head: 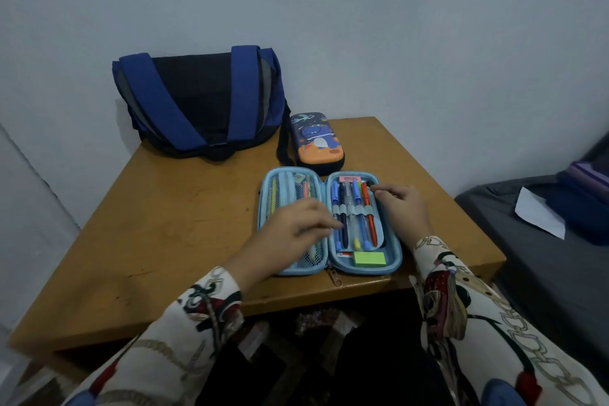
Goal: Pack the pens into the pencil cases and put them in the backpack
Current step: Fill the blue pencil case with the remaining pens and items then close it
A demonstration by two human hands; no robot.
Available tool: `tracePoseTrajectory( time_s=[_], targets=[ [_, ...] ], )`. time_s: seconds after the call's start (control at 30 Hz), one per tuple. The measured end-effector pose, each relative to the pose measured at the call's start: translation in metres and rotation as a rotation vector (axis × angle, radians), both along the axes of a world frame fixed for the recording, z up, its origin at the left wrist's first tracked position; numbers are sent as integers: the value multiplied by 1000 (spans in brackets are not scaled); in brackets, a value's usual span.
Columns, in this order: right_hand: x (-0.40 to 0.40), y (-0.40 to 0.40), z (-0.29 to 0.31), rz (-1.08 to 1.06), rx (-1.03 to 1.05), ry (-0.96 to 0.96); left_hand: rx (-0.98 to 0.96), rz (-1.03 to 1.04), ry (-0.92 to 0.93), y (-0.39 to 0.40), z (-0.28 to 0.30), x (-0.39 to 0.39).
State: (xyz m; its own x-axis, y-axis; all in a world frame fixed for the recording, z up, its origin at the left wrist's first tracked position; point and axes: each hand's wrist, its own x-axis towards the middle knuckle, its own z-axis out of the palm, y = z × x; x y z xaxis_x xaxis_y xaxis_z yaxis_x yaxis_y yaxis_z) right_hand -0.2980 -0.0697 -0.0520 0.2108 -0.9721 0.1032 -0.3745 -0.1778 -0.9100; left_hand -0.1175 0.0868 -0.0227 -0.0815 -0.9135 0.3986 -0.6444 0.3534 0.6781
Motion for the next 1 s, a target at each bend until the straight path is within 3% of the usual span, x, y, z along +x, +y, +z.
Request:
tracePoseTrajectory(
  time_s=[0.07, 0.2, 0.37, 0.63, 1.0],
  targets=[
    [0, 0, -1, -1, -5, 2, -9, 131, 114, 11, -8, 20],
    [2, 1, -1, -15, -7, -15, -4, 222, 159, 31, -28, 43],
    [2, 2, 1, -13, 7, -26, -2, 228, 191, 35, -32, 43],
    [3, 7, 4, -26, 22, -18, 49, 183, 81, 34, -35, 42],
    [3, 5, 2, -24, 8, 22, 129, 104, 134, 34, -32, 44]
  ],
)
